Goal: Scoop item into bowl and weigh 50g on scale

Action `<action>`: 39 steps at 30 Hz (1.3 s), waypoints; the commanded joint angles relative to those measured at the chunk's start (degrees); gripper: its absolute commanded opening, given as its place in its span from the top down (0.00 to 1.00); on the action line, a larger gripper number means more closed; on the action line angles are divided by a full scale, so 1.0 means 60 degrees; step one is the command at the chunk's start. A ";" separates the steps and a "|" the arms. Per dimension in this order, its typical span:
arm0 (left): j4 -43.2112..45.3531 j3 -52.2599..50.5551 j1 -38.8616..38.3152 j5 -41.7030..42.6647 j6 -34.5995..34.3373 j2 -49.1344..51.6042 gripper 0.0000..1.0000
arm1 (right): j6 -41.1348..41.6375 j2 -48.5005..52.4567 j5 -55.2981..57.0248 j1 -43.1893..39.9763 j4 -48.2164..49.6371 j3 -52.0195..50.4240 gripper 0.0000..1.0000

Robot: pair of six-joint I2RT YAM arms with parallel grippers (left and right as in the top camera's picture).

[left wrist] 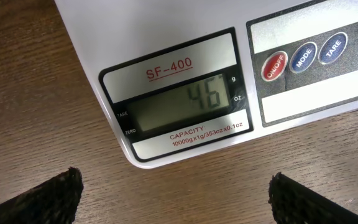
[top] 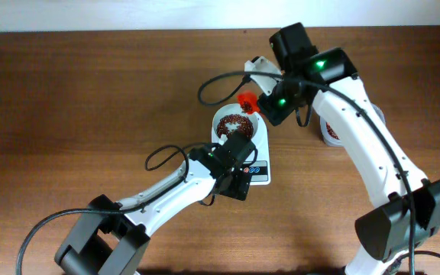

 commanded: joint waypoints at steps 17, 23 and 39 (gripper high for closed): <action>-0.0011 -0.0033 0.0022 0.0033 -0.0047 0.0058 0.01 | -0.1239 -0.0153 0.1738 0.0922 0.0160 0.0226 0.96; -0.0011 -0.0033 0.0022 0.0029 -0.0047 0.0058 0.01 | -0.1104 -0.0146 0.2124 0.1297 0.0051 0.0226 0.96; -0.0058 -0.0033 0.0022 0.0033 -0.0011 0.0058 0.01 | 0.1089 -0.0138 -0.0925 -0.0984 -0.0433 0.0226 0.96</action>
